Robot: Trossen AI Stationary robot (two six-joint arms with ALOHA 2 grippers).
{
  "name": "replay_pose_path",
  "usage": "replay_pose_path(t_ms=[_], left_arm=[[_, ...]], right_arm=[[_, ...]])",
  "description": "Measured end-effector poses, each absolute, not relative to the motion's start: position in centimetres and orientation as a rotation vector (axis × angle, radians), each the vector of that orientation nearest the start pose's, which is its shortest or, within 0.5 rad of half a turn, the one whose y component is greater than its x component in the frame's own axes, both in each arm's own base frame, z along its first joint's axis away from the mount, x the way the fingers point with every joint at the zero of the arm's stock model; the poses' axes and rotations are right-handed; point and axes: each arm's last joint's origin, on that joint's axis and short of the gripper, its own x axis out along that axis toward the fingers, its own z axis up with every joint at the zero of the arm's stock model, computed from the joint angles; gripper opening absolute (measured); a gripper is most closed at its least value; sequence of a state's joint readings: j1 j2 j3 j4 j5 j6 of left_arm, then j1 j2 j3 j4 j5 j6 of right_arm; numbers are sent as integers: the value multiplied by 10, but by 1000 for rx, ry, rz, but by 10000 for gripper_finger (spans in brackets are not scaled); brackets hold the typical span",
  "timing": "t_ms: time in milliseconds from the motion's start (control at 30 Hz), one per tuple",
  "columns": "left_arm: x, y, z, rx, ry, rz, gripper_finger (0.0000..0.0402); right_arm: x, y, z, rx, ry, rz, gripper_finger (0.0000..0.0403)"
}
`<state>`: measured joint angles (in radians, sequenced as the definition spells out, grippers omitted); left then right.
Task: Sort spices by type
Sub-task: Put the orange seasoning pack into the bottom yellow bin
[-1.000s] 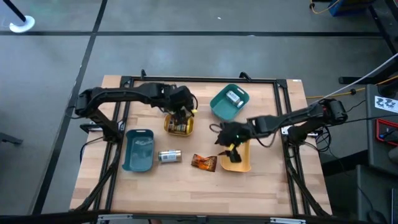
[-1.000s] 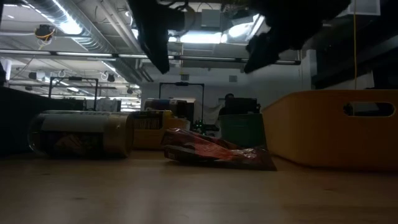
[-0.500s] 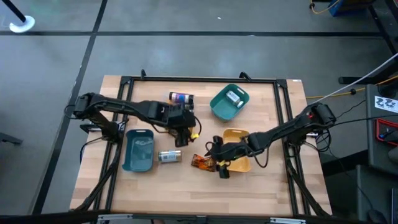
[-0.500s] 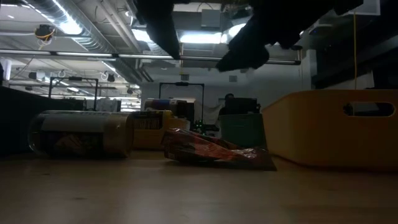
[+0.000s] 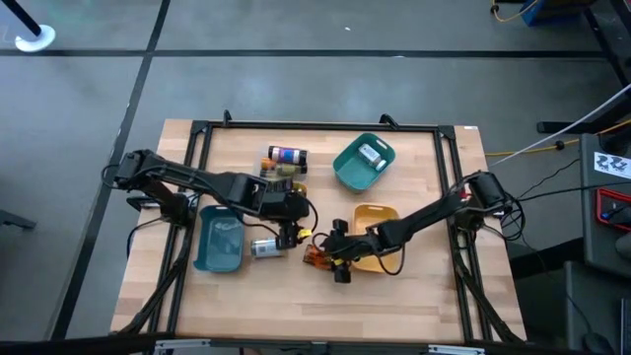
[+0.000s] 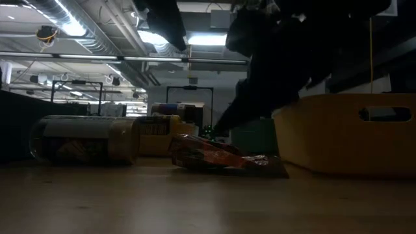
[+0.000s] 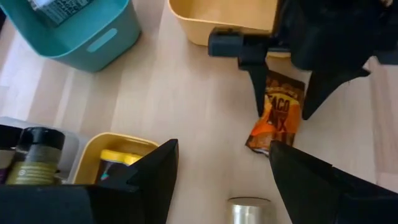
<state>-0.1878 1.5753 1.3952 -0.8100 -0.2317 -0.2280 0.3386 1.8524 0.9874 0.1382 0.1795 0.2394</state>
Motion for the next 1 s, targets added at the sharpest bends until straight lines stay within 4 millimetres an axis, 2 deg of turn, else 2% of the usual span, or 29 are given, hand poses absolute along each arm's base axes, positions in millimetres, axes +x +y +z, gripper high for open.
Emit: replay_pose_path(t_ms=[233,433,1000], left_arm=[[321,-63,304,-2,932,126,235],[323,-64,304,-5,916,125,235],[323,-64,304,-5,916,126,235]], right_arm=[[354,118,130,57,738,57,254],[356,112,128,62,748,21,245],[357,99,125,76,792,34,110]])
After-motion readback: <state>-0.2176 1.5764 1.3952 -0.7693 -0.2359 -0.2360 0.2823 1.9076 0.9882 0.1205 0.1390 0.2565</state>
